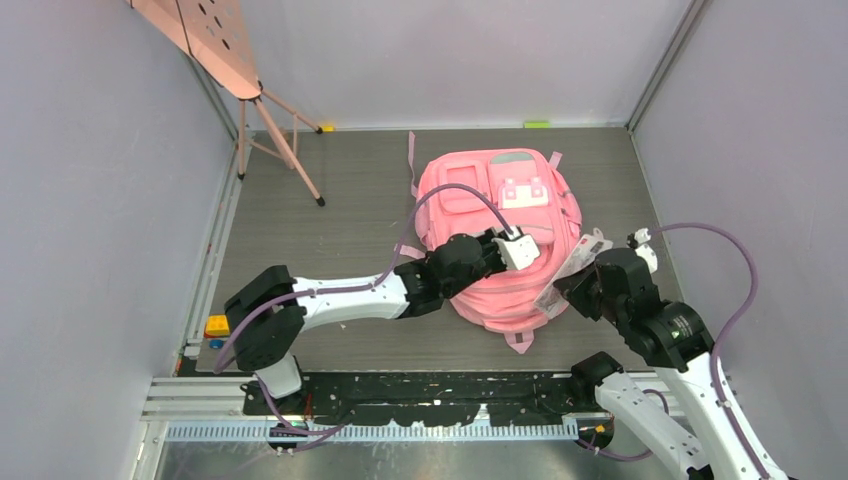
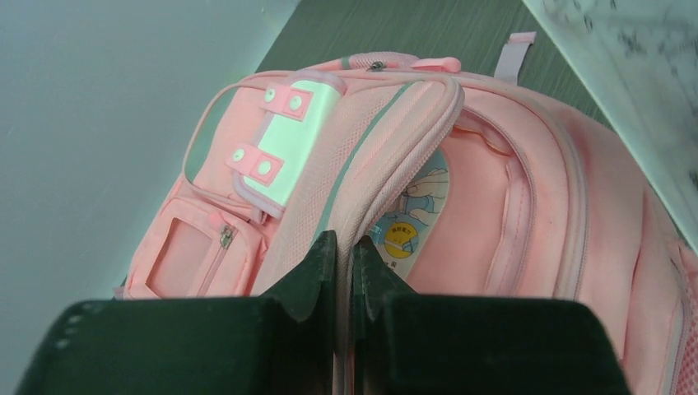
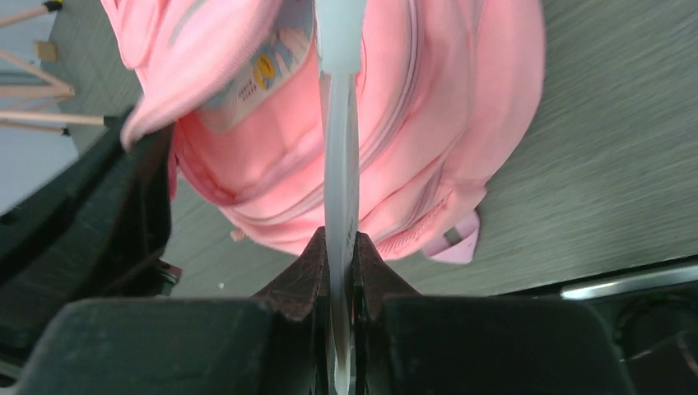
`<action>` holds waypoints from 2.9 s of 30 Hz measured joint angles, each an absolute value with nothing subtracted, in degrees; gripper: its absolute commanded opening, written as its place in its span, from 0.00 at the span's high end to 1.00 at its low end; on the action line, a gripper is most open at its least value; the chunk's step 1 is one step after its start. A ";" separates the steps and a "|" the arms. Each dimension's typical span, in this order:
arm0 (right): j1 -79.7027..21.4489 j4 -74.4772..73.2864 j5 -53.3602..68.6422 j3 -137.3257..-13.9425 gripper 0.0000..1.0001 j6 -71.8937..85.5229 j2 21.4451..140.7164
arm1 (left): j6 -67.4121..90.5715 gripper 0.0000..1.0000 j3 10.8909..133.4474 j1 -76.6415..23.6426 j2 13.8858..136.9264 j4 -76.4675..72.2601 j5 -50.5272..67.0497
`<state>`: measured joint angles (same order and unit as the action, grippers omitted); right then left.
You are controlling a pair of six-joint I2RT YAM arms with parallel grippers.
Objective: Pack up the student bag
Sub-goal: Place the stationery in the student bag.
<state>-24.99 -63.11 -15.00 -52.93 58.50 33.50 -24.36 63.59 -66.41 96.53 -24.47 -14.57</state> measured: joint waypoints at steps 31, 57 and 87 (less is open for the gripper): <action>-25.02 -9.37 -10.20 -24.91 1.00 77.14 31.86 | -4.51 1.00 76.40 -64.10 94.67 -3.36 -10.70; -26.28 18.79 -17.98 -32.93 0.60 68.73 66.59 | 3.66 1.00 81.10 -58.24 96.42 2.24 -10.28; -25.26 2.61 -21.74 -27.53 0.99 60.27 51.83 | 11.55 1.00 79.40 -55.51 96.38 3.36 -1.21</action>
